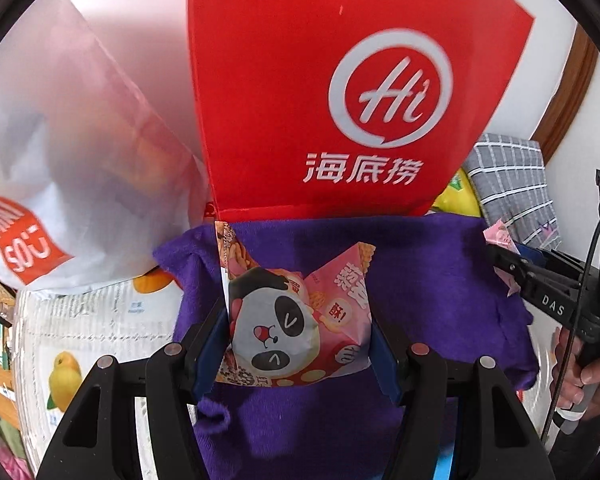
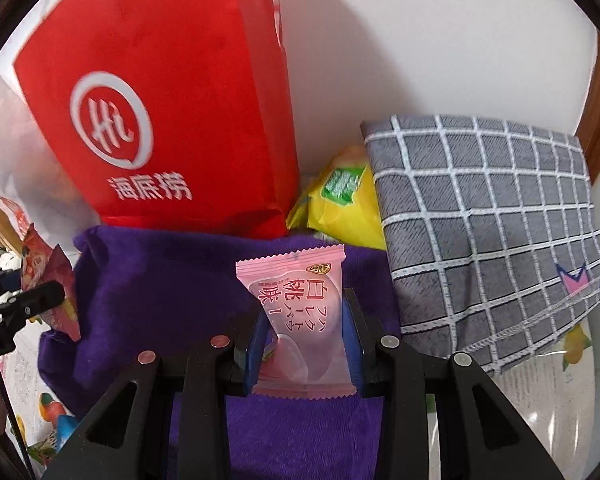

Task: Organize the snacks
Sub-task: 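Carry the panda bag with the left tool while the right tool carries the pastry packet onto the purple towel, then open both tools to release the panda bag and pastry packet on the towel, then withdraw both tools from the towel toward the remaining snacks, then grasp the red snack packet with the right tool while the left tool grasps the blue chip bag, then carry the blue chip bag with the left tool while the right tool carries the red packet to the towel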

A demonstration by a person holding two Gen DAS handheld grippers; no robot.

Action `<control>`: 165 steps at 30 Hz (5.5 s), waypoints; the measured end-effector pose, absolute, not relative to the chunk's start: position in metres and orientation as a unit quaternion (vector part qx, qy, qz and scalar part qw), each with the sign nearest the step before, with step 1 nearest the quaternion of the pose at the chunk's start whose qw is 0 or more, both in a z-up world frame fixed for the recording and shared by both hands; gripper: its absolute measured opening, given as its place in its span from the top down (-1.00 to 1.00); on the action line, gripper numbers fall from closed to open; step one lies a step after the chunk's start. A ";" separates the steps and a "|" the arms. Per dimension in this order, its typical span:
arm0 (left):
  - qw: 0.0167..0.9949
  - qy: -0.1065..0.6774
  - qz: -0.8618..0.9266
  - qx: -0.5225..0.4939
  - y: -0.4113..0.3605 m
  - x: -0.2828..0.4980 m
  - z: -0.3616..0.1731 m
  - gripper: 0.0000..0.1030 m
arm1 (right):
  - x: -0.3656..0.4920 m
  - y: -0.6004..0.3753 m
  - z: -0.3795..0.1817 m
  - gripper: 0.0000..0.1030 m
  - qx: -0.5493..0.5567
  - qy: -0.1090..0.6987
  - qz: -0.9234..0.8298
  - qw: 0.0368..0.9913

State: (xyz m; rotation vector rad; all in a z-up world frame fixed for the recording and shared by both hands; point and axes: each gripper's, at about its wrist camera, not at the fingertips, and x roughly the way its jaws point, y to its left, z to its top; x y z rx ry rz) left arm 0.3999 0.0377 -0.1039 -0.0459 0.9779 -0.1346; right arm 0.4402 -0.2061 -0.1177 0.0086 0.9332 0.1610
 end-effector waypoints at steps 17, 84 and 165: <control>0.859 0.507 -0.059 -0.020 0.037 0.426 -0.142 -0.21 | 0.464 -0.193 -0.163 0.32 -0.014 0.493 0.091 0.865; 0.893 0.435 -0.076 -0.081 0.062 0.198 -0.088 -0.74 | 0.258 -0.244 -0.151 -0.41 0.051 0.469 0.065 0.880; 0.890 0.416 -0.143 -0.120 0.043 0.162 -0.081 0.04 | 0.195 -0.230 -0.111 0.14 0.011 0.432 0.109 0.895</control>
